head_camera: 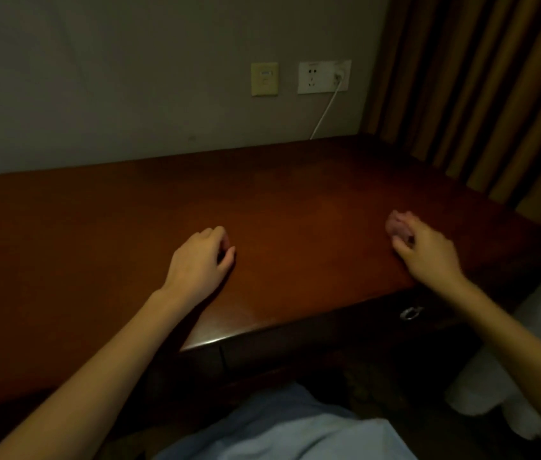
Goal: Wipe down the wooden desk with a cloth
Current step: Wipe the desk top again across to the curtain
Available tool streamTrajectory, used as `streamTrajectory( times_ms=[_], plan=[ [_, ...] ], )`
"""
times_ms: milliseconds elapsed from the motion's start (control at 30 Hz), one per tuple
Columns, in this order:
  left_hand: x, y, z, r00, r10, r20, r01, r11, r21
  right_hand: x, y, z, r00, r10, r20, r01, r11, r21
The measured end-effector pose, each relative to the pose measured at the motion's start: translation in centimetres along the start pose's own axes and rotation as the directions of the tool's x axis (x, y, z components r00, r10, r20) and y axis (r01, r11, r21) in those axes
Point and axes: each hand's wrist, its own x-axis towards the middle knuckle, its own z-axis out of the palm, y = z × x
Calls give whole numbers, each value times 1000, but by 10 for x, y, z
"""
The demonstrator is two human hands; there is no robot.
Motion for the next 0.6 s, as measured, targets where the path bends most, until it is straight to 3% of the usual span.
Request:
streamTrajectory(
  times_ms=[100,200,300,367,400,500,567,600],
  plan=[
    [-16,-4,-7,999,-34,-25,34,999,7,-59,-76,43,964,-265,-4,263,954,144],
    [-32,-16,-17,996,-88,-35,89,995,37,-114,-164,79,815,-573,89,544,809,221],
    [-52,-39,-34,972,-223,-73,229,970,83,-126,-197,79,618,-766,176,682,634,365],
    [-64,-56,-44,941,-325,-90,334,935,117,-94,-185,75,525,-801,289,639,595,488],
    [-68,-62,-48,929,-357,-94,368,919,140,-64,-172,75,565,-759,325,580,645,498],
    [-80,-75,-55,898,-422,-128,439,881,178,46,-131,78,894,-341,292,257,922,290],
    [-90,-80,-59,878,-454,-151,477,858,191,83,-126,85,960,-149,238,128,987,101],
    [-94,-84,-60,869,-469,-159,494,847,196,85,-138,95,959,-177,220,166,984,69]
  ],
)
